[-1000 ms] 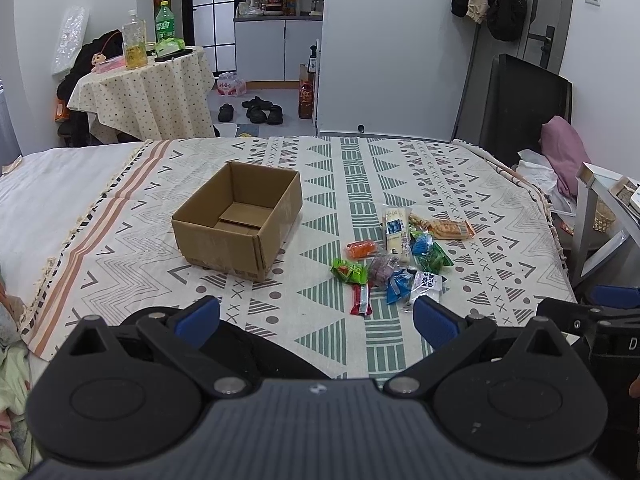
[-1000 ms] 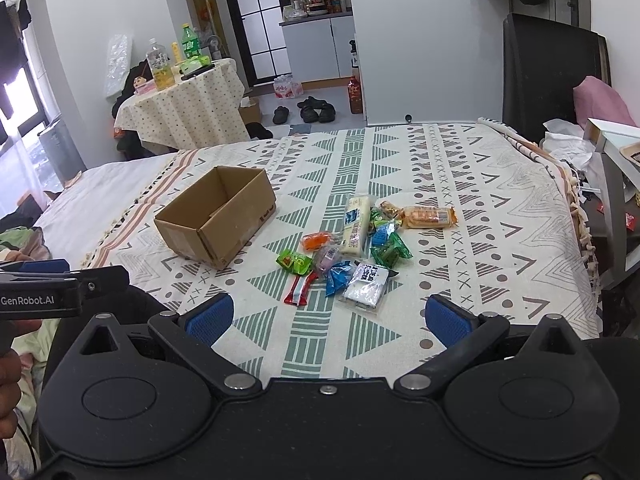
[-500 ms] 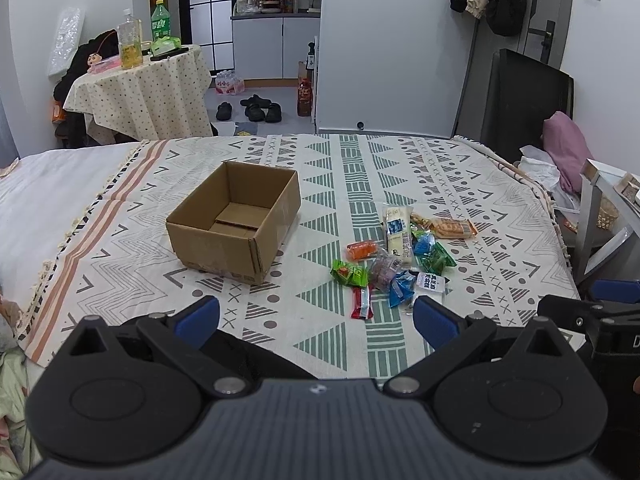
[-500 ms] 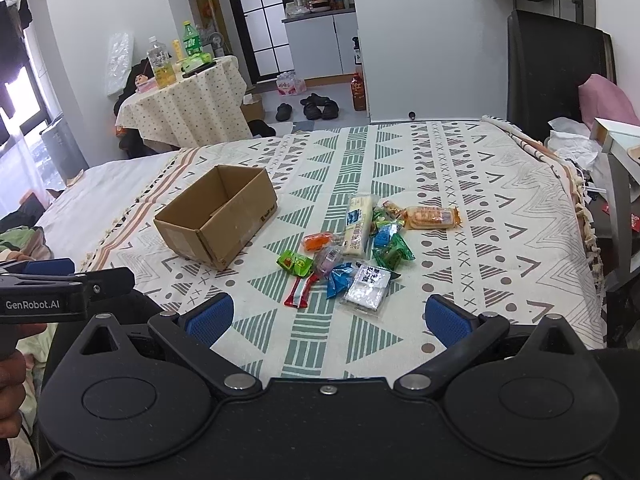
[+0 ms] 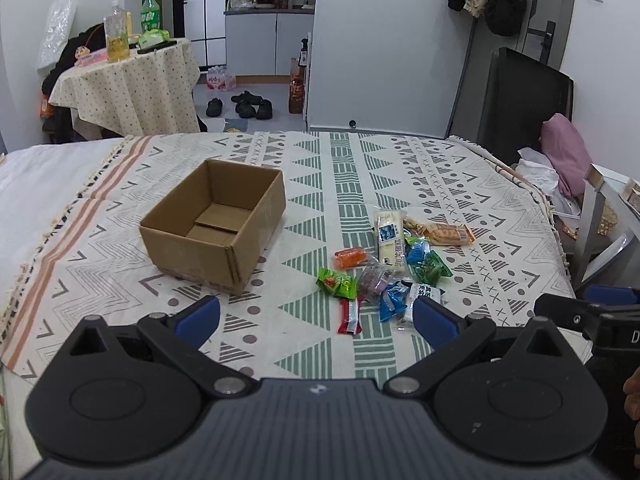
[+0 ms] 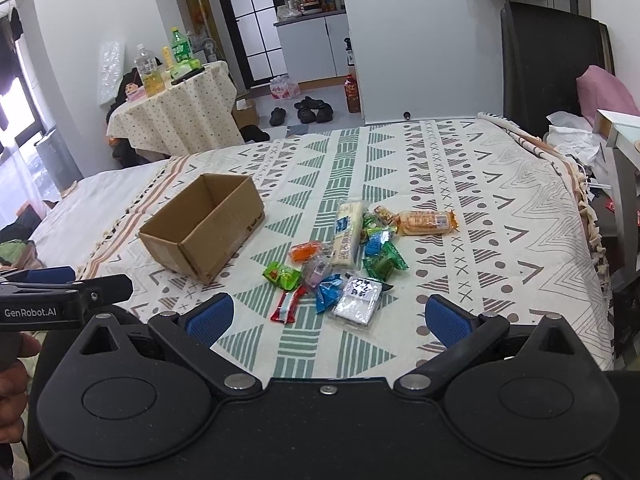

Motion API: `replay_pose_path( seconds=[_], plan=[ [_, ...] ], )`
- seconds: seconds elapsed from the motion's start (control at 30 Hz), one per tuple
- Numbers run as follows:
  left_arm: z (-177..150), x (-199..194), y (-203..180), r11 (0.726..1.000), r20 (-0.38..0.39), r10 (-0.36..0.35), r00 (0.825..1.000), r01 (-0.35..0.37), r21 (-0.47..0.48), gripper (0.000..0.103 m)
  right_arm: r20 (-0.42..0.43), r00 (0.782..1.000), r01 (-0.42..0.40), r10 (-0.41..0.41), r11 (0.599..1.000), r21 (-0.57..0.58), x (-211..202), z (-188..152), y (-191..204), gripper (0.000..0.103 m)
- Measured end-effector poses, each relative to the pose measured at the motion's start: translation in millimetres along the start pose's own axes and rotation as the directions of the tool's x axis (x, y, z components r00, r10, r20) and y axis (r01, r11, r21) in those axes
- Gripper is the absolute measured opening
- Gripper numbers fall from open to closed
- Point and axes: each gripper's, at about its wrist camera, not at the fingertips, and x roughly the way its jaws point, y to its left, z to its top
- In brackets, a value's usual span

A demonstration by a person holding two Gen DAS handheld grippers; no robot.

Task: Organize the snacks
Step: 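Grasp the red-blue stick snack with left tool while right tool grasps white packet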

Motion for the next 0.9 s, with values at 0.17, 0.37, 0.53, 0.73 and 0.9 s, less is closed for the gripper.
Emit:
replay_pose_path(
  seconds=[0.17, 0.37, 0.53, 0.73, 0.9],
  plan=[
    [4.3, 18.2, -3.4, 1.000, -0.021, 0.000, 1.000, -0.001, -0.016, 0.102, -0.020, 1.000, -0.020, 0.020, 1.000, 0.018, 14.1, 3.2, -10.1, 0.103],
    [7.5, 42.3, -6.9, 0.999, -0.046, 0.008, 0.999, -0.010, -0.033, 0.102, -0.075, 0.996, -0.044, 0.046, 0.998, 0.037, 36.6, 4.6, -19.2, 0.103],
    [9.1, 64.7, -9.8, 0.998, -0.071, 0.010, 0.997, -0.014, -0.053, 0.100, -0.100, 0.992, -0.070, 0.078, 0.994, 0.083, 55.4, 6.2, -29.8, 0.103],
    [11.7, 90.1, -12.5, 0.997, -0.104, 0.001, 0.995, -0.009, -0.075, 0.094, -0.126, 0.988, -0.075, 0.091, 0.990, 0.120, 79.9, 8.0, -39.9, 0.103],
    [11.7, 114.3, -12.3, 0.996, -0.144, -0.001, 0.990, -0.013, -0.094, 0.088, -0.151, 0.983, -0.087, 0.108, 0.986, 0.144, 100.9, 8.3, -46.5, 0.096]
  ],
)
